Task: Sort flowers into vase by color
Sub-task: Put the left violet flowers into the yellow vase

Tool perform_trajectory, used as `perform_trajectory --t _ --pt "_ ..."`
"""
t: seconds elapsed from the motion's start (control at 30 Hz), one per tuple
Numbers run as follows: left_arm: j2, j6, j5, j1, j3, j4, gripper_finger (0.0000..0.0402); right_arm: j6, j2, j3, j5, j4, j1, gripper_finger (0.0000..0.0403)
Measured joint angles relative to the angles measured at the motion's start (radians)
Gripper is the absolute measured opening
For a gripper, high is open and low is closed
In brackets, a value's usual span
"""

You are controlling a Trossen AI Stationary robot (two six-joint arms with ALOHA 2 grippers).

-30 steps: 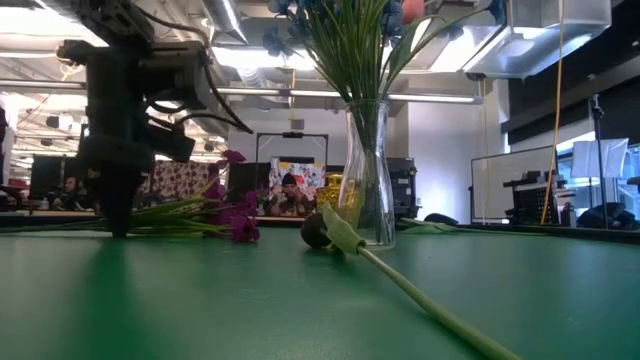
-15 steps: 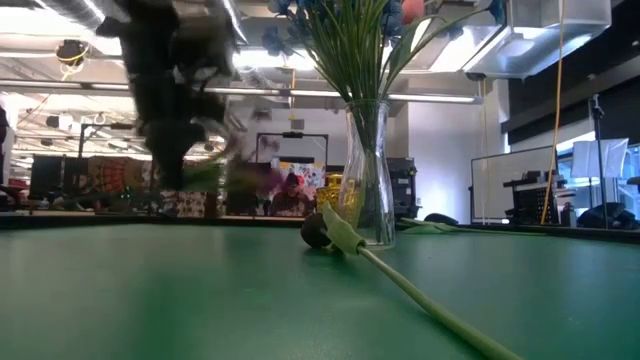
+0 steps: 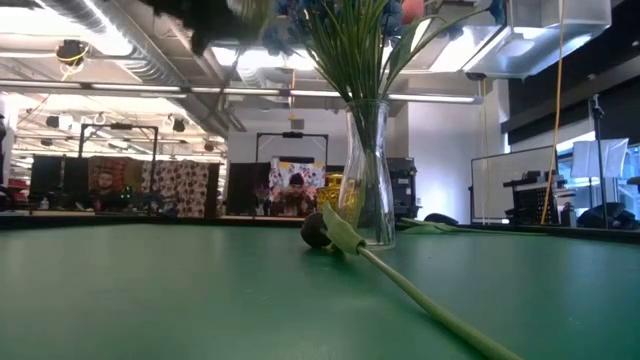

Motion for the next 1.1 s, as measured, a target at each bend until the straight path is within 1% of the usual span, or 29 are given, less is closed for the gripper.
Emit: perform_trajectory --t 0.03,0.1,0.23,0.33,0.43,0.53,0.7,0.8,0.97,1.1 --pt "-0.012 0.024 0.045 0.008 -0.010 0.070 0.0008 0.000 0.000 0.000 0.007 0.000 0.000 0.0243" --pt "-0.021 0.054 0.103 0.020 -0.032 0.211 0.0008 0.000 0.000 0.000 0.022 0.005 0.000 0.0243" --pt "0.015 0.103 0.162 0.048 -0.065 0.401 0.0009 -0.009 0.000 0.000 0.035 0.040 0.000 0.0243" --pt "0.078 0.143 0.219 0.079 -0.092 0.517 0.0010 -0.021 0.001 0.000 0.035 0.069 0.000 0.0243" --pt "0.160 0.140 0.332 0.130 -0.110 0.667 0.0010 -0.021 0.001 0.000 0.046 0.085 0.000 0.0243" --pt "0.259 0.094 0.452 0.187 -0.113 0.783 0.0010 -0.020 0.001 0.000 0.052 0.098 0.000 0.0243" --pt "0.427 0.007 0.577 0.260 -0.113 0.999 0.0011 -0.019 0.001 0.000 0.087 0.100 0.000 0.0243" --pt "0.519 -0.034 0.616 0.278 -0.113 1.099 0.0011 -0.019 0.001 0.000 0.095 0.102 0.000 0.0243" --pt "0.642 -0.045 0.619 0.283 -0.113 1.240 0.0011 -0.019 0.002 0.000 0.097 0.106 0.000 0.0243" --pt "0.711 -0.069 0.619 0.282 -0.112 1.349 0.0011 -0.019 0.002 0.000 0.105 0.107 0.000 0.0243"
